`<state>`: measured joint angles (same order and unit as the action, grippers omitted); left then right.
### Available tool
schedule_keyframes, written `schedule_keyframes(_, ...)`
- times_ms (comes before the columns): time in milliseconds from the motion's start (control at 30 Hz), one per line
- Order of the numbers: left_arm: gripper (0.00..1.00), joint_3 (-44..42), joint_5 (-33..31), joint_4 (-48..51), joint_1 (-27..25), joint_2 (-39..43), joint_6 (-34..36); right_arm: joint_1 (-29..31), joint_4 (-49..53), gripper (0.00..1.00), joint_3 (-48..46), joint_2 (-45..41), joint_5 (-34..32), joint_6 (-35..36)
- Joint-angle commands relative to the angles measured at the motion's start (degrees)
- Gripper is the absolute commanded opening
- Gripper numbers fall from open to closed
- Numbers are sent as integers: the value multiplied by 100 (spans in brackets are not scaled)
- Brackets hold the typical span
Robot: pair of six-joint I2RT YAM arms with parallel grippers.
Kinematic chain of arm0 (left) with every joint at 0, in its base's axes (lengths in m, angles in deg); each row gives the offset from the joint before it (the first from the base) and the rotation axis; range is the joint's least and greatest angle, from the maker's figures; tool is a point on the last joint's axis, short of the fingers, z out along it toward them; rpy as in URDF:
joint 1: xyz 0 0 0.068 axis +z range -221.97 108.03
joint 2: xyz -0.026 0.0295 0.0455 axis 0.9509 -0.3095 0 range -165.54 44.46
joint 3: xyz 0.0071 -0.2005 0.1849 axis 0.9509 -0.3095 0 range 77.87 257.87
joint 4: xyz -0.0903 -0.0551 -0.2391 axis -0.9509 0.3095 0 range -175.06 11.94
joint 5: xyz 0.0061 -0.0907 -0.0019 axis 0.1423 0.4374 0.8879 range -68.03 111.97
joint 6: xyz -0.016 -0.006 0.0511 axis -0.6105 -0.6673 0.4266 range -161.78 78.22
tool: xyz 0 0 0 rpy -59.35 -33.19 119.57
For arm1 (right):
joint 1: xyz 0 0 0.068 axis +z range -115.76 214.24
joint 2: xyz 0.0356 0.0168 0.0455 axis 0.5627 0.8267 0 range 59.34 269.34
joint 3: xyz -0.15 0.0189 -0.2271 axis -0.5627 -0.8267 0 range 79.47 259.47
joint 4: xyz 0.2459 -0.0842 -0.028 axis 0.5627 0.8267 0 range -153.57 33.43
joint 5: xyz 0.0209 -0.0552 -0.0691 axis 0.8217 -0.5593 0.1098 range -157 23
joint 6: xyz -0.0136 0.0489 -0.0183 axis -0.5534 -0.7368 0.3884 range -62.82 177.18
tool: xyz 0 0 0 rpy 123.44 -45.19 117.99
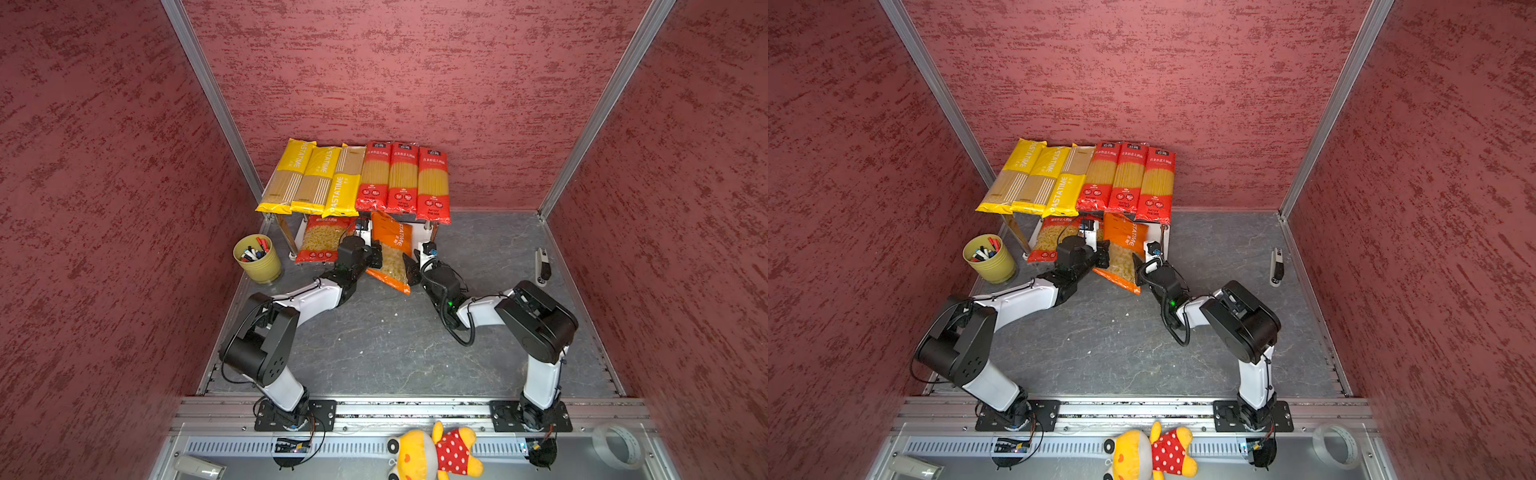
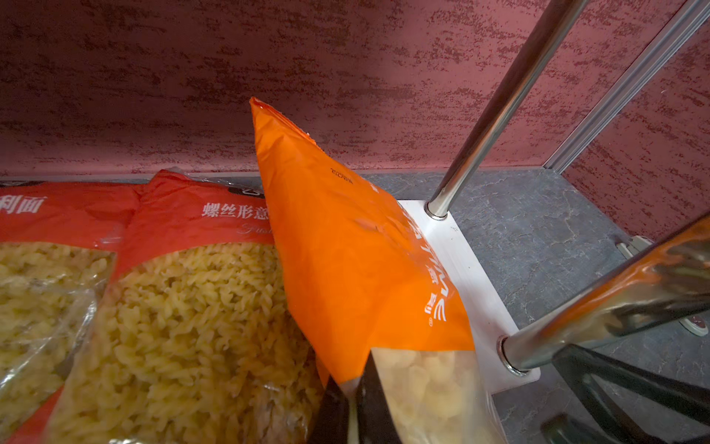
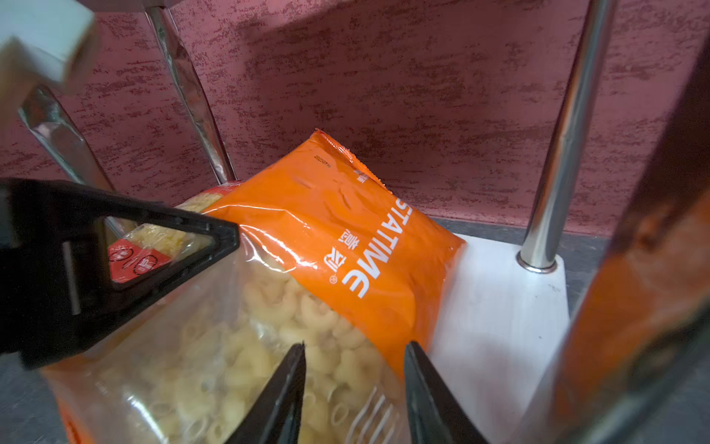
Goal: Place and organize the pasta boxes and bags onto the shelf
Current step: 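Lift the orange bag with both grippers and carry it to the shelf's lower tier, then lower the bag beside the fusilli bags with left gripper while right withdraws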
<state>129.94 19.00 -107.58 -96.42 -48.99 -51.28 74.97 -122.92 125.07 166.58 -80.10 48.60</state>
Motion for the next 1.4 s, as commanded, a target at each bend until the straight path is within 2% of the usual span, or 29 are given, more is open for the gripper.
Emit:
schedule_keyframes(0,0,372,-254,-534,65,-106,-239,242,142,45,-334,-496,-156,-86)
schedule_keyframes(133,0,599,-339,-534,-164,-197,-281,447,278,46,-903,-1072,-434,-304)
schedule_keyframes(233,0,737,-551,-548,-320,-298,-334,592,1030,46,-1175,-1590,-883,-735)
schedule_keyframes(467,0,1241,-834,-706,-508,-798,-428,692,2703,46,-1717,-2603,-1652,-2407)
schedule_keyframes(567,0,1502,-877,-793,-541,-1070,-403,693,3066,46,-1855,-2852,-1688,-2782)
schedule_keyframes(767,0,2269,-540,-538,-553,-1671,-252,715,3246,46,-2019,-3093,-1676,-2950)
schedule_keyframes(833,0,2497,-343,-45,-544,-1863,-269,715,3237,46,-2029,-3107,-1676,-2959)
schedule_keyframes(1167,0,2073,-93,444,-386,-1817,-630,716,2929,46,-2039,-2880,-1536,-3066)
schedule_keyframes(1367,1,2333,680,1205,-91,-1799,-708,717,2866,46,-2026,-2799,-1496,-3070)
